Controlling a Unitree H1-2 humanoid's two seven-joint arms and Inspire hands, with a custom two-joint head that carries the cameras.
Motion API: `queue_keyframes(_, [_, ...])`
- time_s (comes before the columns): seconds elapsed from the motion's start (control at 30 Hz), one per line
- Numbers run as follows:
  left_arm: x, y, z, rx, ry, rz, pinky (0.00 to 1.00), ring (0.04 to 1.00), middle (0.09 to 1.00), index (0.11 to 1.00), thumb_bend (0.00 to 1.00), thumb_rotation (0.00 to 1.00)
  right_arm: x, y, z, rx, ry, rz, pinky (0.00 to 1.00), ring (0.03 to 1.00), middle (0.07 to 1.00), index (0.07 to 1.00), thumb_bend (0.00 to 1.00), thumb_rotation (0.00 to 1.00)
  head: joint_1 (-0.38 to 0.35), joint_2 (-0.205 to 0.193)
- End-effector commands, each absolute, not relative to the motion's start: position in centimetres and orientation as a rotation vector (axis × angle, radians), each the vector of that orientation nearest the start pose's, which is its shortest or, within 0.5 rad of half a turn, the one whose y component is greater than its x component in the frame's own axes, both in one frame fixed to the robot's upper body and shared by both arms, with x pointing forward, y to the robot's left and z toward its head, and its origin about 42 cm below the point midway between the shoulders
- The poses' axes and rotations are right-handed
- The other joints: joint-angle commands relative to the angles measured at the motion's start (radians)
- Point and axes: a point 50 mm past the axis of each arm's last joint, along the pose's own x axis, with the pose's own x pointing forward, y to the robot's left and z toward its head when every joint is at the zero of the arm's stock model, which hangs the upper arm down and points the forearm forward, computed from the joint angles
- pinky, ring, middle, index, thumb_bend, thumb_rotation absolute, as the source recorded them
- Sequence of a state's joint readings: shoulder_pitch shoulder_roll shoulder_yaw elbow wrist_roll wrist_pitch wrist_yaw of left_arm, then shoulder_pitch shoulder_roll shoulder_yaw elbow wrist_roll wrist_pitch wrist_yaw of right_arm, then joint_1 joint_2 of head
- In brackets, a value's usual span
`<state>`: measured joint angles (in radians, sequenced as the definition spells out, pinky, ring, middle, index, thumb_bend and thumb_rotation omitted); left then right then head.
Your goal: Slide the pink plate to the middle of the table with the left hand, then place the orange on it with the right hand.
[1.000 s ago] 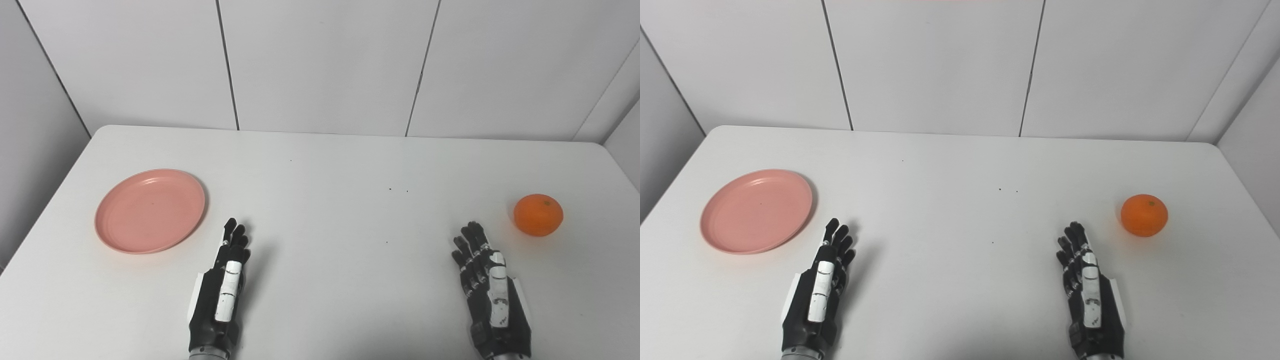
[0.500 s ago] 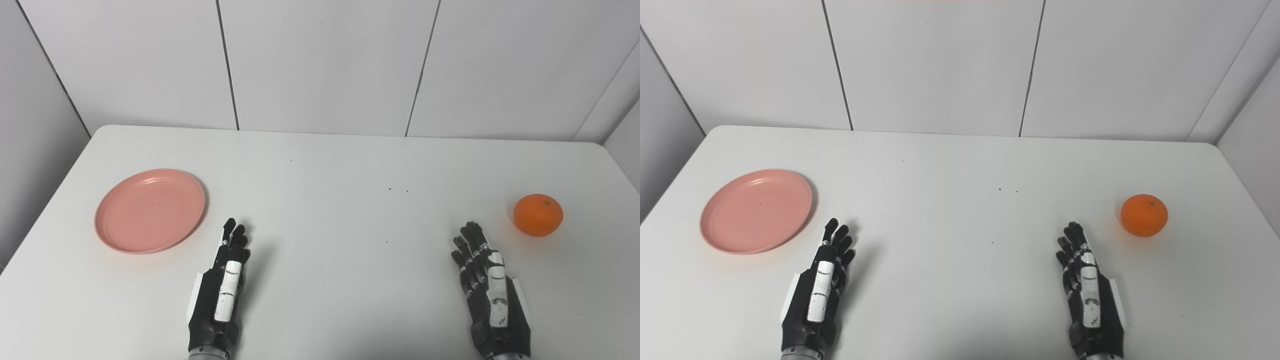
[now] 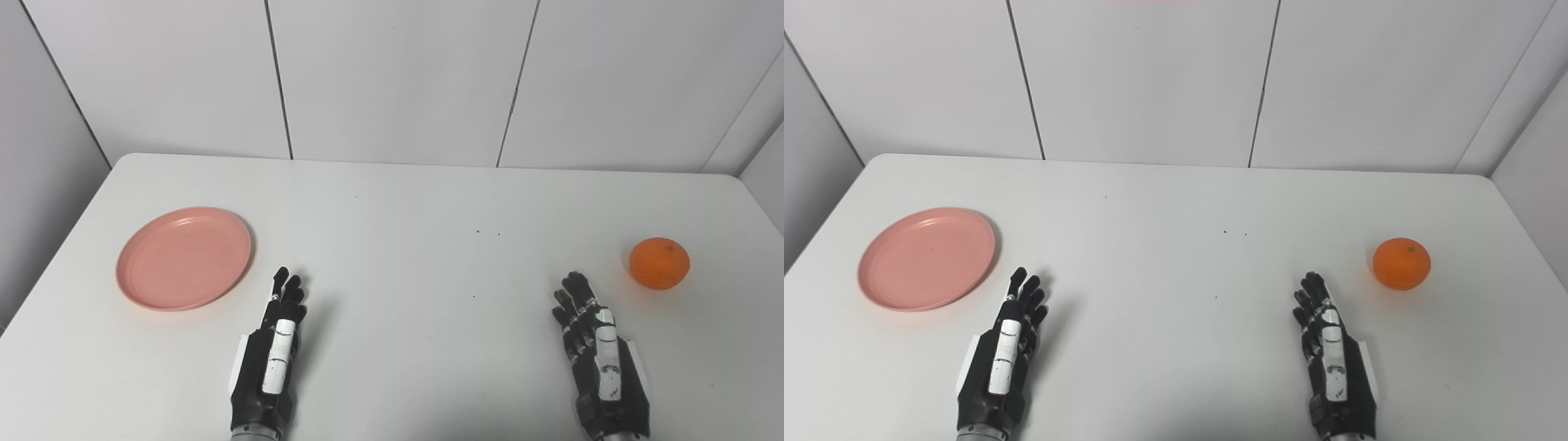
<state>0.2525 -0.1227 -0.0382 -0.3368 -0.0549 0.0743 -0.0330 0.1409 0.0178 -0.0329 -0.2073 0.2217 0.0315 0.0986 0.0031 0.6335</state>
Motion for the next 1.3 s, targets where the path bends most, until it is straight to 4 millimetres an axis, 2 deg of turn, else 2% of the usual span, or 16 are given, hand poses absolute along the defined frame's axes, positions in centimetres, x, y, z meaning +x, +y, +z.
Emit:
queue_keyframes(0.0, [16.6,19.9,11.1,-0.138,0.059,0.047,1.0,0.997,0.986,0.994,0.7,0.86,23.4,-22.0,10.5,0.225,0.034,0.029,0.99,0.962,0.957,0.931,0.82,0.93,0.001,-0.001])
queue_keyframes(0.6, [16.6,19.9,11.1,-0.143,0.07,0.046,1.0,0.993,0.982,0.992,0.7,0.86,23.5,-21.8,10.4,0.224,0.035,0.037,0.98,0.954,0.952,0.928,0.81,0.92,-0.003,0.003])
queue_keyframes(1.07, [16.7,20.9,11.0,-0.132,0.066,0.043,1.0,0.992,0.981,0.993,0.7,0.89,23.7,-20.8,10.5,0.235,0.027,0.041,0.97,0.942,0.945,0.923,0.81,0.91,-0.051,0.015])
queue_keyframes(1.27, [16.7,21.2,11.0,-0.142,0.077,0.043,1.0,0.986,0.974,0.99,0.72,0.87,23.7,-20.6,10.6,0.234,0.028,0.036,0.96,0.935,0.937,0.912,0.8,0.9,-0.06,0.018])
